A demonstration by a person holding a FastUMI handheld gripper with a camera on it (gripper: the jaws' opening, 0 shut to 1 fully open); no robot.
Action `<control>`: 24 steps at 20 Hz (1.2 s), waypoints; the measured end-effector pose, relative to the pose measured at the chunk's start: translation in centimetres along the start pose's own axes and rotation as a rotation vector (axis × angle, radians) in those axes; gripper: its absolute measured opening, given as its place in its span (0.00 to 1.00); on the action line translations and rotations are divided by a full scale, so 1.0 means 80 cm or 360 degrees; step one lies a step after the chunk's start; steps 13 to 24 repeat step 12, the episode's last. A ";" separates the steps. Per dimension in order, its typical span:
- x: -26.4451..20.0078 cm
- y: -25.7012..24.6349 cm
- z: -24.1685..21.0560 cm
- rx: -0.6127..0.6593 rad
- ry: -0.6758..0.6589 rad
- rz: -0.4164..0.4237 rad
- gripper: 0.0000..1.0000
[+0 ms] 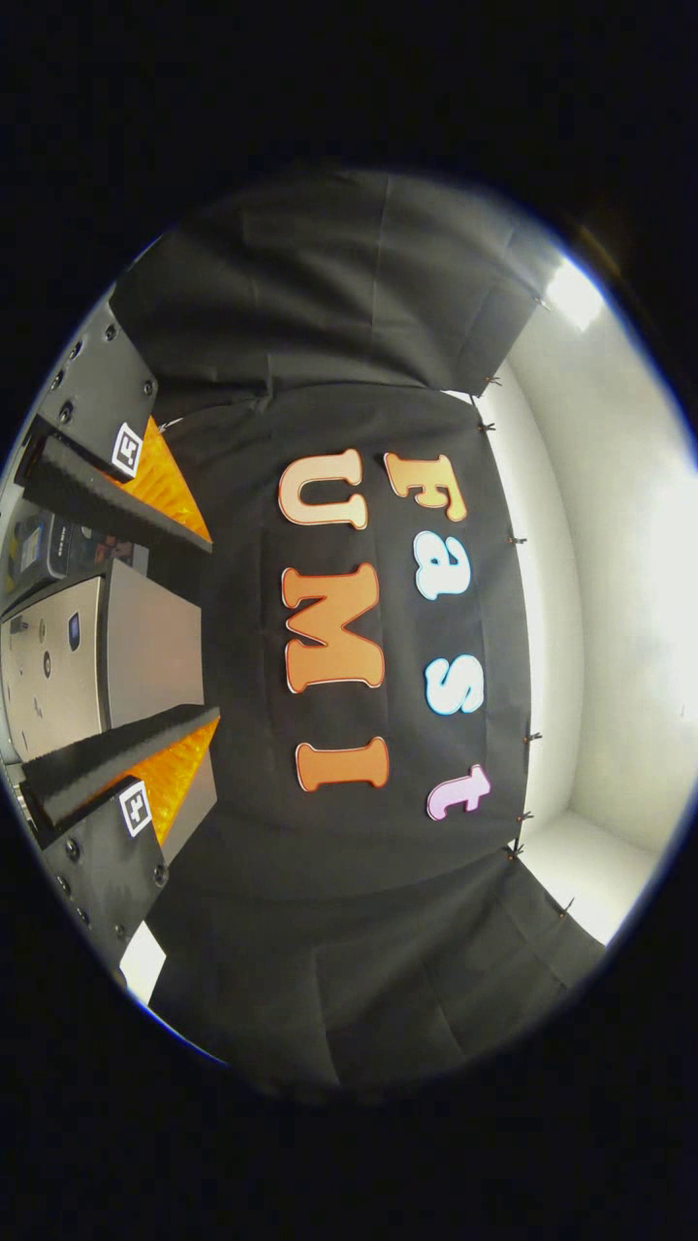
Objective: Put the clothes into the washing machine and then close the washing machine lid.
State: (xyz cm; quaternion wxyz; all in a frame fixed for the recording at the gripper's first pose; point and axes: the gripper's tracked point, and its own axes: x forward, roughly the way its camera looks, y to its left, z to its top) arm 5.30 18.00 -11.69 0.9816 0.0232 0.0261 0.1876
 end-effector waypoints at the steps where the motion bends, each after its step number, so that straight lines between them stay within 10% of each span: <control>1: -0.007 -0.010 -0.001 -0.0010 -0.0002 -0.0008 0.98; 24: -0.065 -0.070 -0.003 -0.0003 -0.0049 -0.0181 0.98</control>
